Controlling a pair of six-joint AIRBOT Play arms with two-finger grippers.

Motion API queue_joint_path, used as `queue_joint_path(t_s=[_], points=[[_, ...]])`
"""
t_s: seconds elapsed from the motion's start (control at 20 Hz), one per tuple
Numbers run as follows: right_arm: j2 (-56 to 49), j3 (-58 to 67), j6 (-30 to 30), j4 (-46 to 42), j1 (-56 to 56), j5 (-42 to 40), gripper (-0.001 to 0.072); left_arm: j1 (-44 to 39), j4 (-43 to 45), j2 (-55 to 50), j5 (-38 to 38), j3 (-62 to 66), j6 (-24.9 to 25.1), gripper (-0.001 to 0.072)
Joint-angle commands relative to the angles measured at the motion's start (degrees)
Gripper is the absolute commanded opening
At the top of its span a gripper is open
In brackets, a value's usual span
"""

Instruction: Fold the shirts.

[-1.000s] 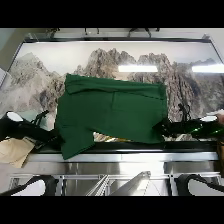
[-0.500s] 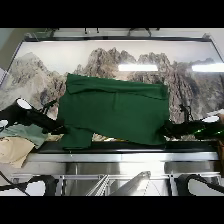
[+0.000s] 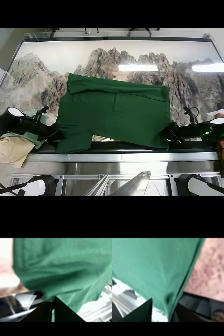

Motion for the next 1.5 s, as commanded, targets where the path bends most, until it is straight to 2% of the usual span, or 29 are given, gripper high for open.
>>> queue_joint_path(t_s=[0.0,0.05,0.1,0.15,0.35,0.45,0.55,0.65,0.85,1.0,1.1,1.3,1.45], points=[[0.09,-1.01,0.26,-2.80,-0.28,2.91,0.0130,0.35,-1.25,0.11,1.99,-2.21,2.36,0.0023],[0.09,-1.55,0.28,-2.82,-0.28,2.64,0.0075,0.35,-1.36,0.17,1.97,-2.14,2.34,0.0023],[0.09,-1.88,0.31,-2.82,-0.26,2.78,0.0072,0.33,-1.36,0.22,1.92,-2.14,2.34,0.0023],[0.13,-1.90,0.55,-2.82,-0.28,3.28,0.0012,0.35,-1.36,0.20,1.77,-2.14,2.34,0.0023],[3.63,-1.38,4.04,-3.04,-1.03,6.03,0.0012,0.48,-1.36,0.26,1.68,-2.10,2.16,0.0023],[7.02,-0.98,6.99,-4.02,-3.85,6.25,0.0012,1.46,-1.36,0.39,1.77,-1.42,0.50,0.0023],[10.36,-0.42,10.80,-8.31,-7.61,6.23,0.0012,3.89,-1.42,2.56,1.51,-0.72,-1.44,0.0023],[11.78,-0.33,12.57,-10.86,-9.86,6.23,0.0012,6.88,-4.35,7.37,1.62,0.22,-0.83,0.0023],[11.78,-0.31,9.94,-5.86,-9.31,5.53,0.0012,9.25,-24.44,18.64,-0.66,2.71,10.36,0.0023],[11.76,0.26,5.29,3.93,-9.22,3.89,0.0012,6.12,-35.65,25.11,0.26,4.92,14.21,0.0023],[11.72,1.64,3.87,8.13,-8.20,-0.20,0.0012,1.75,-36.83,26.47,5.99,8.48,15.04,0.0023],[7.61,9.07,1.75,15.69,-3.80,-9.40,0.0012,-7.02,-36.70,17.57,16.79,18.21,17.70,0.0024],[-0.35,17.20,1.73,15.98,0.52,-15.23,0.0012,-9.29,-36.65,4.55,17.11,25.64,18.56,0.0023]])
